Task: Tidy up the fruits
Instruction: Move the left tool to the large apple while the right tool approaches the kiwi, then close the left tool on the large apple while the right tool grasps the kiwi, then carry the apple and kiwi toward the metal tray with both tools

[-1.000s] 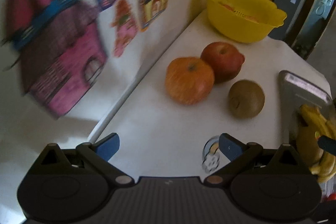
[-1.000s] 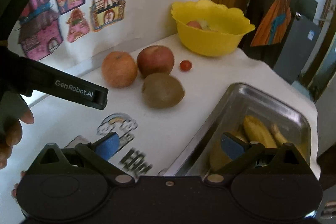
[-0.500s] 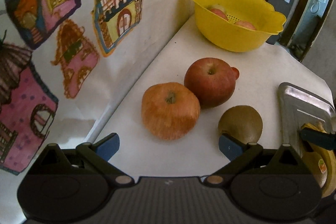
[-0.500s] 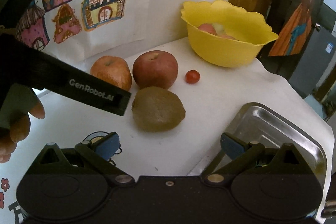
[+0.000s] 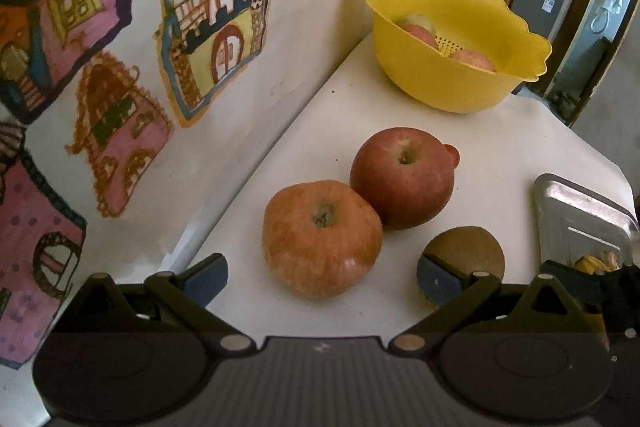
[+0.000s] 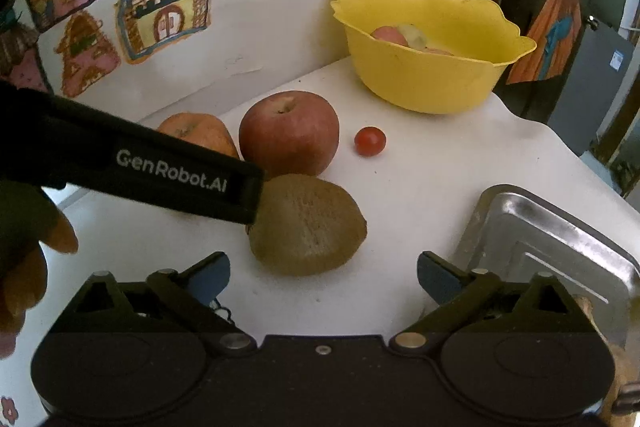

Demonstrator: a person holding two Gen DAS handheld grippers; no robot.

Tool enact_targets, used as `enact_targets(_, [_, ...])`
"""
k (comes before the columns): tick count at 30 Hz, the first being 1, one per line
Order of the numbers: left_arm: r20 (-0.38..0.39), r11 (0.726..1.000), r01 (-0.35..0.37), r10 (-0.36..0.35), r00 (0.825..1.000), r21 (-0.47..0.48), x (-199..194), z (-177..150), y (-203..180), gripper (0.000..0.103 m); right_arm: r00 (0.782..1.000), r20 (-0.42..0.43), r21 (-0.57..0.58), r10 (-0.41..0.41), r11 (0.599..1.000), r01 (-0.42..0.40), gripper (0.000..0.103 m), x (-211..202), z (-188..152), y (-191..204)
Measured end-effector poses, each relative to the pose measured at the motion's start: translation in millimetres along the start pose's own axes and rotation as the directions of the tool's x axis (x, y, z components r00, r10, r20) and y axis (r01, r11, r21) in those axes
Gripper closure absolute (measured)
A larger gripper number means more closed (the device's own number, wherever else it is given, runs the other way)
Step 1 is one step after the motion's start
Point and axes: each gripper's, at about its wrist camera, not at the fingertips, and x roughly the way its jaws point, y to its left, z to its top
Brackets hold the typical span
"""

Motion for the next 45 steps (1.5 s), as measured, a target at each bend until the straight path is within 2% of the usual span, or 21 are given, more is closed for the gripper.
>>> enact_targets(7, [0.016,1.000,0.018,-0.018,1.000,-0.004,2.3,5.5,1.6,0.004,1.000,0.010,0.017,-0.003,1.000,0.003,0.014,12.0,5.3,0.3])
enact_targets(17, [0.002,0.998,0.050,-0.050,0.999,-0.030,11.6,8.8,3.8,0.018,0.999,0.019,0.060,0.041,0.997,-0.042,0.020,23.5,8.2,-2.9])
enact_targets(29, [-0.012,0.997,0.054,-0.055,0.998,-0.061,17.0,8.6,11.0,0.031,0.998,0.047,0.058,0.039,0.997,-0.041,0.032,24.2,5.0,-0.2])
enact_targets(45, [-0.017,0.994,0.060,-0.062,0.998,-0.090,5.3,-4.7,18.4,0.032,0.998,0.054,0.048,0.044,0.998,-0.046,0.033,11.1,-5.6,3.3])
